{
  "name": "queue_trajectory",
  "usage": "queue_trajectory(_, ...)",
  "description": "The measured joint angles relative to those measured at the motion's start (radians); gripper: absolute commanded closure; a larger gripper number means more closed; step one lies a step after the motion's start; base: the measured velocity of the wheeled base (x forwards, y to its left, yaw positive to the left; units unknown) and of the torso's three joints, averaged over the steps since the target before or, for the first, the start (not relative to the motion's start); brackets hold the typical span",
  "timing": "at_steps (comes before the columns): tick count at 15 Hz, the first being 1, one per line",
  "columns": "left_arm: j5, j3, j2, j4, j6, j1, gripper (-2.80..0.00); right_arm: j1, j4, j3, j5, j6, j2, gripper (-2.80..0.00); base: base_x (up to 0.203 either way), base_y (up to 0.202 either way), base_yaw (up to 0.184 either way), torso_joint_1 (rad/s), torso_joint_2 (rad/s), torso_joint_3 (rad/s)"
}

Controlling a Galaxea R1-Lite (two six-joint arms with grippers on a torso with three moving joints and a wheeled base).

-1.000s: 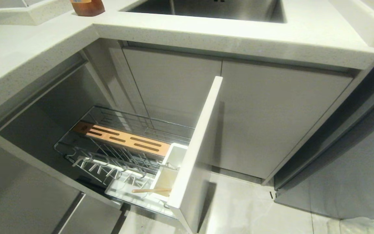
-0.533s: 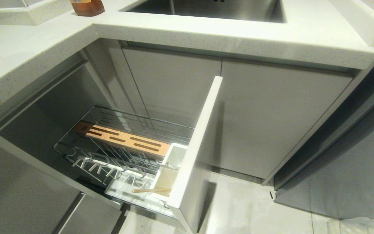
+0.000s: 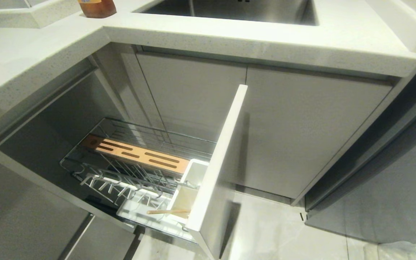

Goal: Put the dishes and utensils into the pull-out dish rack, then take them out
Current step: Pick up the chopsticks and place it in the cupboard

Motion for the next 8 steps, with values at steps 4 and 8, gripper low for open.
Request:
queue_trajectory(4, 0.002, 0.002, 0.006, 0.002, 0.002, 0.000, -2.80, 0.000, 0.000, 0.000, 0.000, 0.000, 0.000, 0.00, 0.000, 0.000, 0.000, 0.000, 0.00, 0.000)
queue_trajectory(8, 0.004, -0.004, 0.026, 0.067, 0.006, -0.001, -2.80, 0.000, 0.000, 0.000, 0.000, 0.000, 0.000, 0.00, 0.000, 0.000, 0.000, 0.000, 0.00, 0.000)
